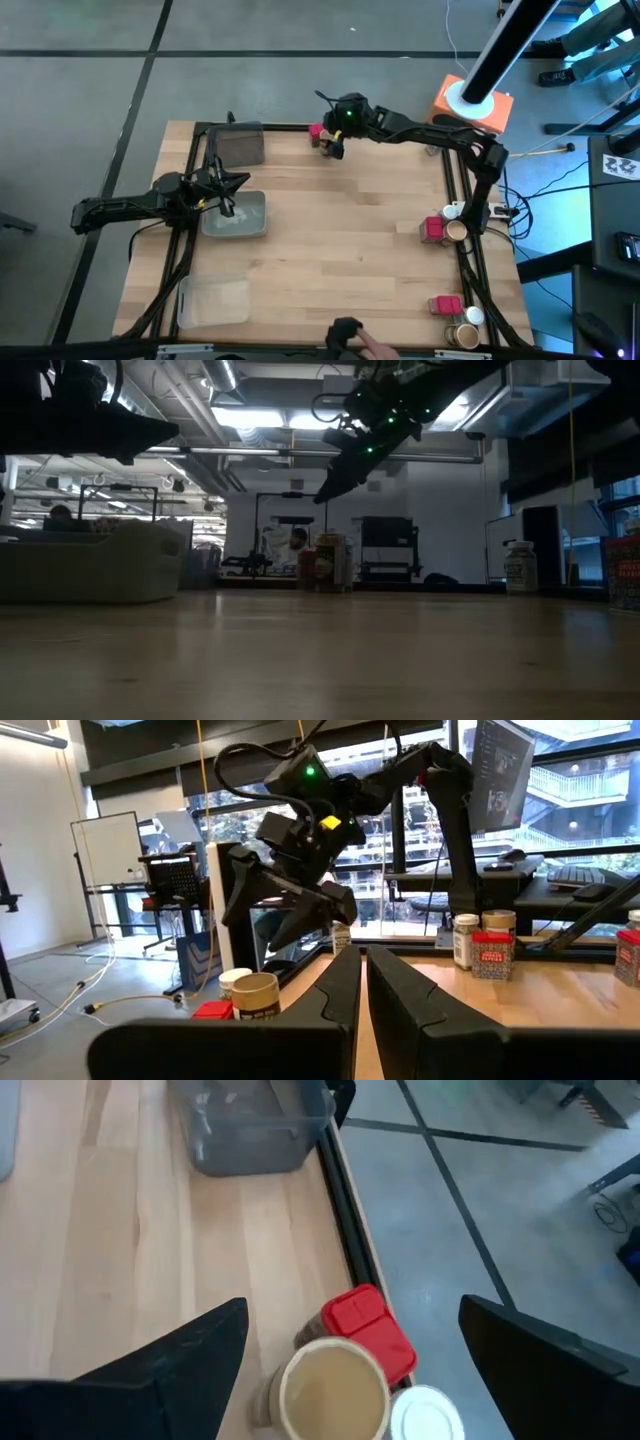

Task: Sort spices by type
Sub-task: Put the top left gold seasoning bottle into the black transparent bin

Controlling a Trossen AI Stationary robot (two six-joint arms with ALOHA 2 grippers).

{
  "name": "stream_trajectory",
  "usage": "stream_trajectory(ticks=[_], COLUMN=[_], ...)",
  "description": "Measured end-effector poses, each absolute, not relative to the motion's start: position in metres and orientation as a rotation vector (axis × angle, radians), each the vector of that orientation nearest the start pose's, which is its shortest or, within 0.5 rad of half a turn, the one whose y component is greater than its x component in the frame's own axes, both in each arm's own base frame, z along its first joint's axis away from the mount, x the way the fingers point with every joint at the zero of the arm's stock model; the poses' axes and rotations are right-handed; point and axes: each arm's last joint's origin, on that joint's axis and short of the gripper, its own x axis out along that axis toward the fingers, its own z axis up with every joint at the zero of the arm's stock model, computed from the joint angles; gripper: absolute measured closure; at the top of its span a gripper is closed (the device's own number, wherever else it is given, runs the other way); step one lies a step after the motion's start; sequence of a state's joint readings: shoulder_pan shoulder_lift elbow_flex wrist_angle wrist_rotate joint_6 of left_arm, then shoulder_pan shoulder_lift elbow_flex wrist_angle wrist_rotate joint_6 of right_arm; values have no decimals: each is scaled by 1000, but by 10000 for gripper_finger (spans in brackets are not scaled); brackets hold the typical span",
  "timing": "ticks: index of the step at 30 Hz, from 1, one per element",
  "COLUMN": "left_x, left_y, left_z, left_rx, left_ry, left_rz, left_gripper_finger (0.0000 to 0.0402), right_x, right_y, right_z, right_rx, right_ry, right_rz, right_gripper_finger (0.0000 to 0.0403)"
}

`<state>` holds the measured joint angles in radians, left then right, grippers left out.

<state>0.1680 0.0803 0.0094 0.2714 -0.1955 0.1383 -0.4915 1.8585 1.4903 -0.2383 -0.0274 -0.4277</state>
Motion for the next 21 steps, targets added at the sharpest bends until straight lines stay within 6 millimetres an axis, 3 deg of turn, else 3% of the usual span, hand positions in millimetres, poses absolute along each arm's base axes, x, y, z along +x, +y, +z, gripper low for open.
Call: stream_trajectory(ticks=[11,21], left_x=[97,97], left_y=[22,22], left_z=[186,186], left_rx=[134,133], left_ry=[-175,-174], left_rz=[375,375], left_gripper_finger=[386,386], right_x=[399,395], right_y=[-216,-226], right_z=[273,244], right_rx=[-214,-146], right_ry=[782,944], right_rz=[-299,-277], right_gripper_finger=[43,43])
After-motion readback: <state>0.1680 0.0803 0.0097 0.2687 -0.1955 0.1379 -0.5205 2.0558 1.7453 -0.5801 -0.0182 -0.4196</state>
